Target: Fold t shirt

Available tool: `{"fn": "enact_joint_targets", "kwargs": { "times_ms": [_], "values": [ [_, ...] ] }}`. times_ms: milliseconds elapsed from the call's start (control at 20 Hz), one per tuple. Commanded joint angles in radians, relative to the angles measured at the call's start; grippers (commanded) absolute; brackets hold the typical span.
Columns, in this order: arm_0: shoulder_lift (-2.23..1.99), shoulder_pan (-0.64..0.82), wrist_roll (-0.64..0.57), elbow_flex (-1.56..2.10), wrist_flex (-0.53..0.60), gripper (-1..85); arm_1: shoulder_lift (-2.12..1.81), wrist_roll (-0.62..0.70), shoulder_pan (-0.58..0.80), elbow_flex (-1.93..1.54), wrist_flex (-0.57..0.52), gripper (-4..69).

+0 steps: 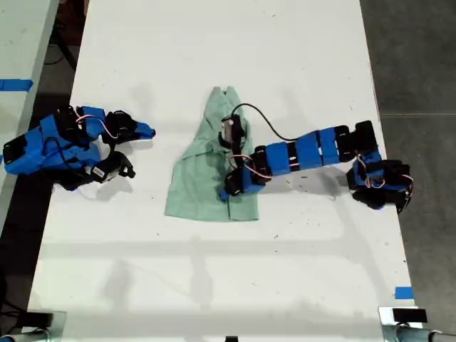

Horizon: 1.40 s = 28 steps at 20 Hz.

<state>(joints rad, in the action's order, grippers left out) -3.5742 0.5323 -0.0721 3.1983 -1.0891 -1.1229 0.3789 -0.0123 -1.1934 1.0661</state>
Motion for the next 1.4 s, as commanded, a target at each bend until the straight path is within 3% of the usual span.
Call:
{"fn": "enact_joint_targets", "kwargs": {
  "times_ms": [0,450,550,600,800,850,900,950,1100,1200,1350],
  "values": [
    [-0.009,-0.008,-0.008,0.011,0.012,-0.1,-0.075,0.005,-0.023,0.084,0.011,15.4],
    [-0.009,-0.008,-0.008,0.011,0.012,-0.1,-0.526,-0.052,-0.002,-0.083,0.383,11.7],
    [-0.009,-0.008,-0.008,0.011,0.012,-0.1,-0.739,-0.100,0.012,-0.328,0.373,11.3],
    [-0.009,-0.008,-0.008,0.011,0.012,-0.1,-0.882,-0.120,0.018,-0.509,0.311,11.0],
    [-0.009,-0.006,-0.008,0.011,0.012,-0.1,-1.784,-0.098,0.018,-1.453,-0.103,5.4],
    [-0.009,-0.003,-0.008,0.011,0.012,-0.1,-2.121,-0.095,0.008,-1.641,-0.049,4.5],
    [-0.009,0.000,-0.008,0.011,0.012,-0.1,-2.396,-0.101,-0.011,-1.778,0.098,3.4],
    [-0.011,0.002,-0.006,0.011,0.012,-0.1,-2.347,-0.118,-0.028,-1.744,0.209,4.6],
    [-0.011,-0.002,-0.002,0.011,0.012,-0.1,-2.387,-0.110,-0.021,-1.901,0.264,8.3],
    [-0.011,-0.009,-0.002,0.011,0.012,-0.1,-2.362,0.058,0.049,-1.908,0.285,5.6],
    [-0.011,-0.009,-0.002,0.011,0.012,-0.1,-2.379,0.115,0.060,-1.908,0.281,5.2]
  ]
}}
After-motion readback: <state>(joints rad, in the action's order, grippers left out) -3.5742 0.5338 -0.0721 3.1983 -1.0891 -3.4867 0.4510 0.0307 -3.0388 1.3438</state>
